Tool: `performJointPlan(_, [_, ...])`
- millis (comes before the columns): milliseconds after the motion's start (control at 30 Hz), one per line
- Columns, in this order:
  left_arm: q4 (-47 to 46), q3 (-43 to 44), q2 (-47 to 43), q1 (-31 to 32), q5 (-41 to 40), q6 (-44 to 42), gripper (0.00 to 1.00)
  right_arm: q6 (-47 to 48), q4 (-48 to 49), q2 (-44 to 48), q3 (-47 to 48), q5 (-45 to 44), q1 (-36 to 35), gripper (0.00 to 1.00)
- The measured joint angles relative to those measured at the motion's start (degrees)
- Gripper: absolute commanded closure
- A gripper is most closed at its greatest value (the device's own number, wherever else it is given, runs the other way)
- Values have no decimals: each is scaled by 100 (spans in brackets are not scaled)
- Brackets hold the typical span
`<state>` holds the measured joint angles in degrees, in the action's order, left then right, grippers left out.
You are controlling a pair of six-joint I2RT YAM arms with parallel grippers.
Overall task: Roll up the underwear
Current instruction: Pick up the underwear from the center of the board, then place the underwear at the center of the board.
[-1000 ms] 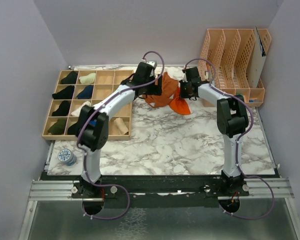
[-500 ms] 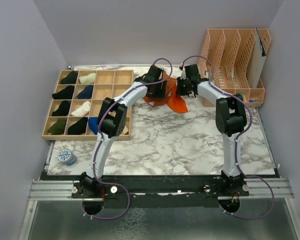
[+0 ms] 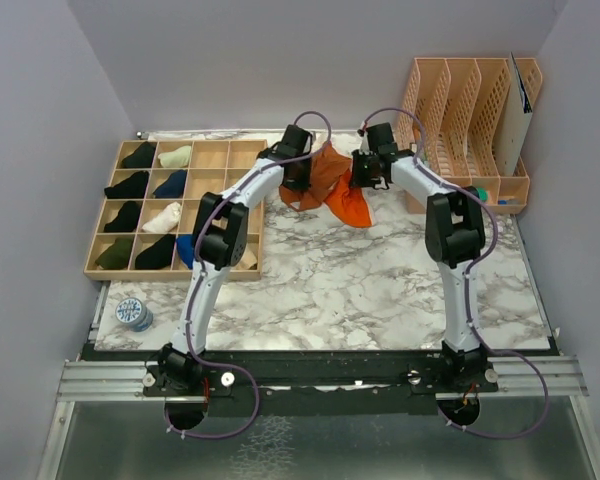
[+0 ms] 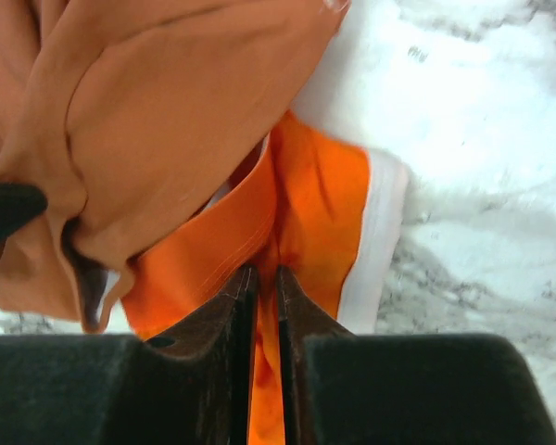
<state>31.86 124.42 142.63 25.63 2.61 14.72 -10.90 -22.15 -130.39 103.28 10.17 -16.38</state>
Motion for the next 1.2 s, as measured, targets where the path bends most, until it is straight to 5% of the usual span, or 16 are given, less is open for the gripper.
performJointPlan(267, [101,216,-522,-398,1110,4,100,-398,-782,-573,1283,-643,20,78])
performJointPlan(433, [-28,-693,-2065,-275,1757,4,100,-476,-1134,-614,2079,-833,74,75])
performJointPlan(567, [-225,-1631,-3528,127,2037,-35,100,-455,-1392,-439,2286,-621,111,56])
performJointPlan(667, [-358,-2459,-4330,442,2264,-155,100,-457,-1451,234,1598,-470,114,50])
performJointPlan(900, [-612,-4848,-5095,1471,2492,-133,100,-540,-953,3082,-1740,-166,142,47])
performJointPlan(933, [-614,-5147,-5101,1635,2487,-81,81,-557,-890,3414,-2164,-136,140,45])
performJointPlan(1000, [-669,-5696,-5156,1974,2485,22,67,-581,-846,3834,-2763,-111,144,45])
performJointPlan(1067, [-697,-6061,-5274,2227,2514,188,36,-584,-831,4072,-3239,-55,149,44])
performJointPlan(1200, [-885,-6216,-5641,2516,2564,446,15,-557,-824,4234,-3853,286,151,43])
